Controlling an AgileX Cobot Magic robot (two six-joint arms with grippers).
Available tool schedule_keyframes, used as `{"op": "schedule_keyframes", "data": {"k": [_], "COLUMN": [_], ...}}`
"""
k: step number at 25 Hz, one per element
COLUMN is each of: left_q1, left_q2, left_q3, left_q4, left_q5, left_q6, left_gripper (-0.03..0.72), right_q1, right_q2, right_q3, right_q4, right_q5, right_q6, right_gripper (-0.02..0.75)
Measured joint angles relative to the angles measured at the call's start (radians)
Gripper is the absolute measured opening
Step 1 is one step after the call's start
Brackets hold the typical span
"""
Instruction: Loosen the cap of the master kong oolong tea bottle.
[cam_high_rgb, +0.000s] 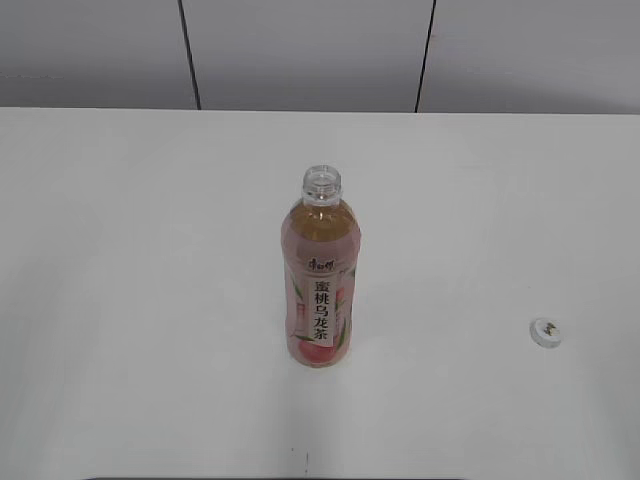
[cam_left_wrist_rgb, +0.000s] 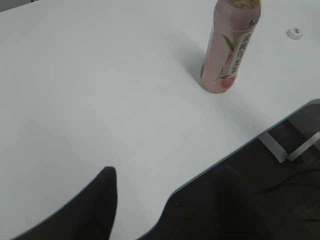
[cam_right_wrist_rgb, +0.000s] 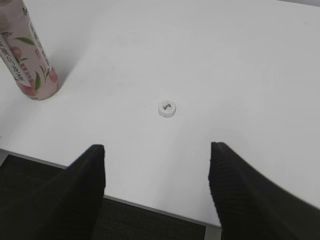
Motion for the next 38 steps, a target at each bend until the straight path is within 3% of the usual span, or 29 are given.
{"op": "schedule_keyframes", "data": {"k": [6,26,29,35,38], "left_q1": [0.0,0.011,0.086,0.319,0.402], "left_q2": [0.0,-0.015,-0.048,-0.147,-0.207], "left_q3": [0.0,0.0,0.0,0.0,0.0], "left_q4": [-0.001,-0.001,-0.001,-0.001,-0.001], "left_q5": [0.0,-0.002,-0.005,-0.007,-0.007], "left_q6": [0.0,0.001,0.001,0.001,0.001], "left_gripper": [0.325,0.277,0.271,0.269,0.262], "right_q1": [0.0,-0.003,-0.025,-0.077,-0.088], "right_q2": [0.0,0.0,0.0,0.0,0.0], "right_q3": [0.0,0.0,0.0,0.0,0.0], "right_q4": [0.0,0.0,0.0,0.0,0.0], "right_q5": [0.0,0.0,0.0,0.0,0.0], "right_q6": [0.0,0.0,0.0,0.0,0.001], "right_gripper": [0.493,0.493,0.493,0.493,0.493]}}
